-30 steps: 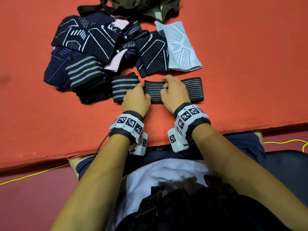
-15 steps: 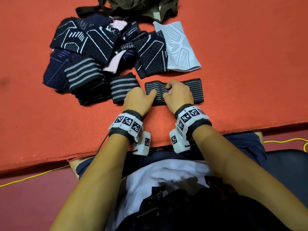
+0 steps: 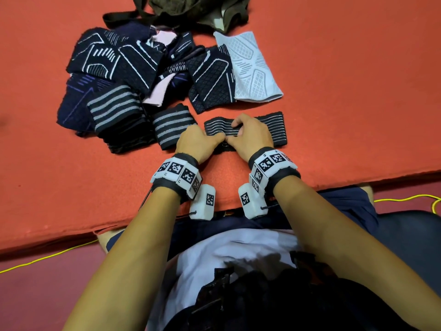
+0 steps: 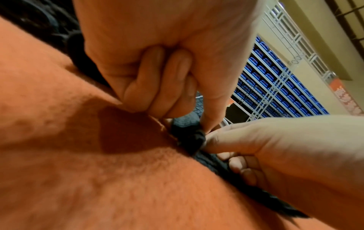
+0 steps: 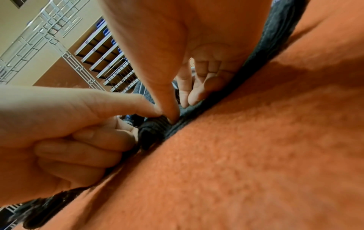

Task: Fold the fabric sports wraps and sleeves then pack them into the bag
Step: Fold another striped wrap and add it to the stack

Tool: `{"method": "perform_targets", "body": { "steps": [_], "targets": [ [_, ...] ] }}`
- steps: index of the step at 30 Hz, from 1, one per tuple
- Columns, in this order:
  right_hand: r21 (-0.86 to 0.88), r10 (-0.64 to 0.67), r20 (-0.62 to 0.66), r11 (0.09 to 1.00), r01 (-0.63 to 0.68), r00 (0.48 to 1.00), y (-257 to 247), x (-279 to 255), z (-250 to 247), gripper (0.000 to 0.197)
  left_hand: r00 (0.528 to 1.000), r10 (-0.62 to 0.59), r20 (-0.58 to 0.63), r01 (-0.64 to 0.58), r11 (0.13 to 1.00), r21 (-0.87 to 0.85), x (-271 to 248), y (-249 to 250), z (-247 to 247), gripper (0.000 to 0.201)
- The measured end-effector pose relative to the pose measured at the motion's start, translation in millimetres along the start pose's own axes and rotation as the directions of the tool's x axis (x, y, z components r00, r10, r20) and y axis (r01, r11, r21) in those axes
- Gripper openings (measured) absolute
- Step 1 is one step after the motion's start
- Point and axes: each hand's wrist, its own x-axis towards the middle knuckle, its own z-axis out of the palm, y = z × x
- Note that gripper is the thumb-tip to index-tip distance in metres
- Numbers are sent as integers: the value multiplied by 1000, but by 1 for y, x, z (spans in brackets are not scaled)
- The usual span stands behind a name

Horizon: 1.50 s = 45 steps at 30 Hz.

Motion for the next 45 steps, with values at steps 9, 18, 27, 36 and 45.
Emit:
{"method": "perform_targets", "body": {
  "steps": [9,18,27,36,45],
  "targets": [
    [-18,-9,13,1000,10,1000,1,2,0,30,994,92,-56,-92,996,-1,1,-5,4,40],
    [-8,-14,7,1000,14,1000,1,1,-1,28,962,274,-12,-273,952,-141,-6,-5,7,18],
    [-23,-15,15,1000,15,1000,3,3,0,30,987,155,-44,-161,953,-255,1,-4,3,29],
    [-5,-39,102,999,40,994,-5,3,-3,27,963,225,-146,-223,974,28,-1,3,-13,15],
    [237,-220,334,961,145,917,-24,-9,0,46,960,254,-113,-272,945,-184,-1,5,-16,19]
  ]
}}
